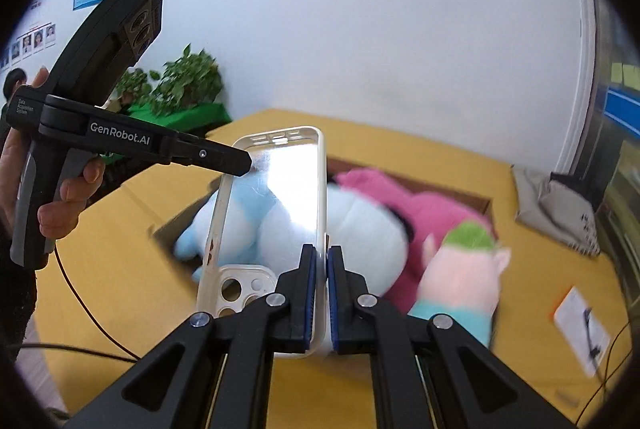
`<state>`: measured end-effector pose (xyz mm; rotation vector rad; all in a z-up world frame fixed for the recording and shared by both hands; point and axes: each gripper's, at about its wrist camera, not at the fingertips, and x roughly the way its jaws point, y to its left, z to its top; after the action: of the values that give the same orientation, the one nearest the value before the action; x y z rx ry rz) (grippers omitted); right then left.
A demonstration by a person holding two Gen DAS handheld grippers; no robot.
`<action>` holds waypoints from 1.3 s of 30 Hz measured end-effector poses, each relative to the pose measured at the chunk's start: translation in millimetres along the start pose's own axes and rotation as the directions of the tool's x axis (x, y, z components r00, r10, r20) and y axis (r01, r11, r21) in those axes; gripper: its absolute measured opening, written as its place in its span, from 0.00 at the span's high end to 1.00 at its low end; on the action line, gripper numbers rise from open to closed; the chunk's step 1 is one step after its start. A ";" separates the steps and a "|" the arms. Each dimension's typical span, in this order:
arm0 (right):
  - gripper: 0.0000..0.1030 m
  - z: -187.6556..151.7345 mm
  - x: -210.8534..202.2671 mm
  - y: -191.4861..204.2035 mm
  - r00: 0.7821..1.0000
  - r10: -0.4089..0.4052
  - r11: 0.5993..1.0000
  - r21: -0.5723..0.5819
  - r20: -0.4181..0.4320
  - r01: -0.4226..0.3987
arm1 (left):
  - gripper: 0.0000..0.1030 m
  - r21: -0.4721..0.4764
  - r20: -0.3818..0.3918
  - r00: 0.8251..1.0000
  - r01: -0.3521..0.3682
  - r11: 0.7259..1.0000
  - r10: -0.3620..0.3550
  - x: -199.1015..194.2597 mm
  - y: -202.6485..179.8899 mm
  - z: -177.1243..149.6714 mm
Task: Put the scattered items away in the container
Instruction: 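Lift the phone case and carry it over the box, then drop the phone case onto the plush toys and open both grippers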
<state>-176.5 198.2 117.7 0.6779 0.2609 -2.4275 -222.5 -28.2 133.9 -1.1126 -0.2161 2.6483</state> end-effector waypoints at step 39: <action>0.19 -53.8 4.3 -14.6 0.966 -0.226 0.941 0.228 -0.124 0.250 | 0.00 -0.210 0.101 0.931 -0.324 0.923 0.350 -25.0 -6.6 -126.5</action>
<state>-166.3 225.7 70.1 0.9198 0.0887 -2.6897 -113.7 -24.7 64.4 -1.1108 -0.3378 3.0719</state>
